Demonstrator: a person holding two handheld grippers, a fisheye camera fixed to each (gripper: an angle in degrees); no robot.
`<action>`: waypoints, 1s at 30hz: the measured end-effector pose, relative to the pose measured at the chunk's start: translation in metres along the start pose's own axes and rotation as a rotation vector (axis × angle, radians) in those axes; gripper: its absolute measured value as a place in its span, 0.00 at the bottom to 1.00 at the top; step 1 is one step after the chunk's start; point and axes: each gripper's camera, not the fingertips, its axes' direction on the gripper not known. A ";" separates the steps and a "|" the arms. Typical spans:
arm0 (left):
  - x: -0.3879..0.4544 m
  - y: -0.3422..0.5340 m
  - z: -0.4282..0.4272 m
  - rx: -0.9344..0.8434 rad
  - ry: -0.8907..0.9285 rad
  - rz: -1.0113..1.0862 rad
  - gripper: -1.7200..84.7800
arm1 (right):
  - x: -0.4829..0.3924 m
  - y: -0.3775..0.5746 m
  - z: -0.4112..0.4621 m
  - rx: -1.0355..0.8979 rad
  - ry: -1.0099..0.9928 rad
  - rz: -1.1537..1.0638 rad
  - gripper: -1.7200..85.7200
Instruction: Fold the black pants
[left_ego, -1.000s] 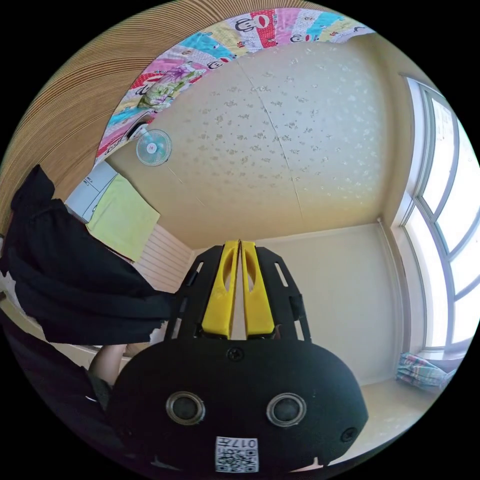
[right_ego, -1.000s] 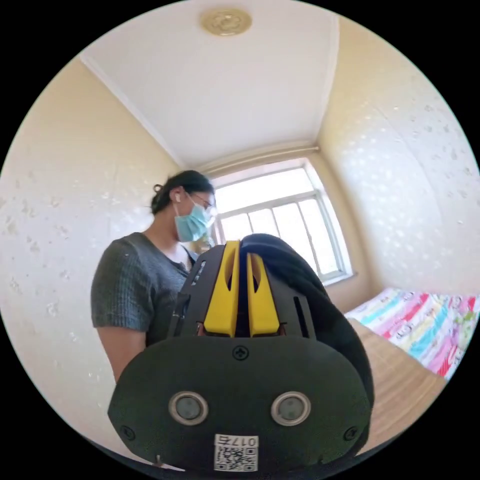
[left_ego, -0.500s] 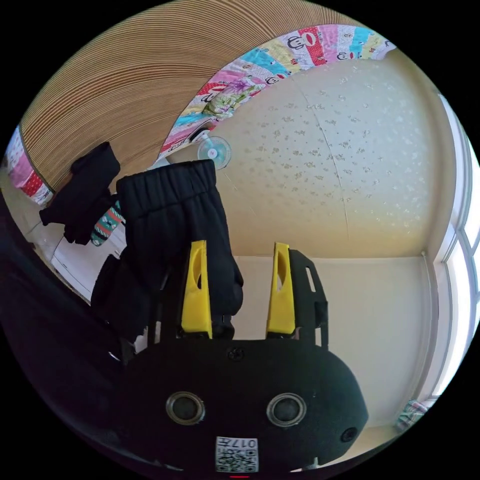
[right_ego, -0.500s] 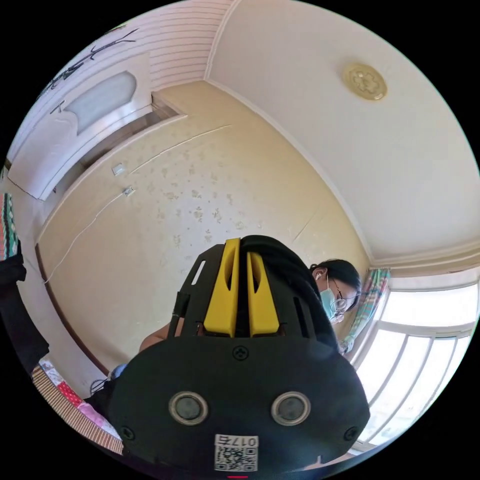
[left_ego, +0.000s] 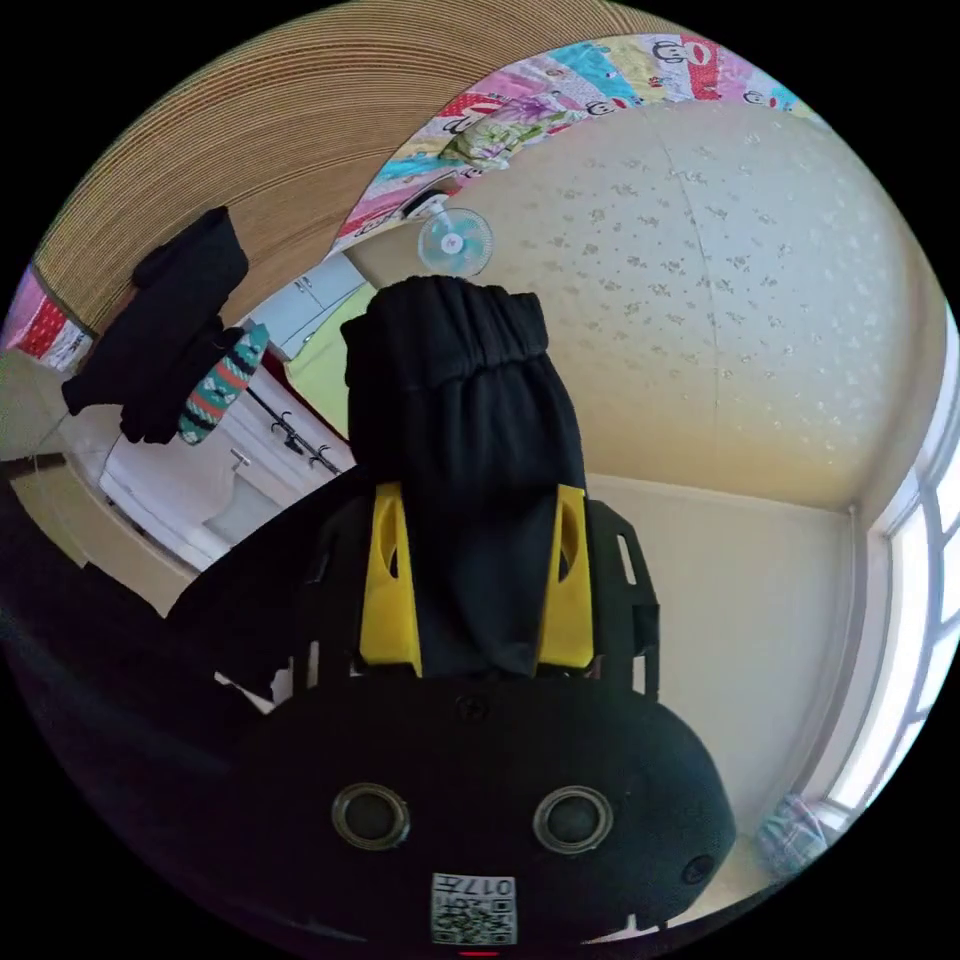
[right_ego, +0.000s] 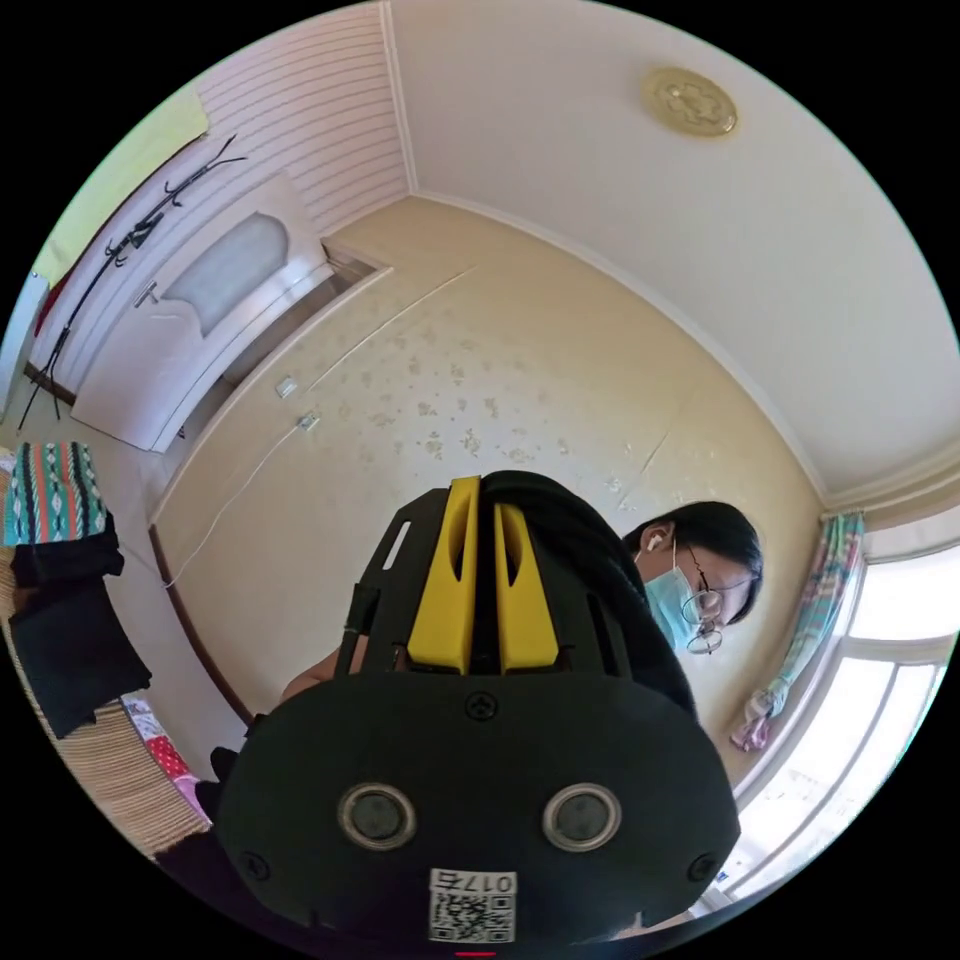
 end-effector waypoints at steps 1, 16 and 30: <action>-0.002 -0.003 -0.001 0.010 0.067 0.036 0.12 | -0.004 0.001 -0.003 -0.013 0.019 0.012 0.02; 0.096 0.059 0.083 -0.268 -0.324 1.292 0.03 | -0.218 0.094 -0.135 -0.055 1.670 0.984 0.04; -0.111 0.040 0.257 -0.312 -0.963 1.427 0.03 | -0.053 0.278 -0.128 -0.824 2.056 1.225 0.29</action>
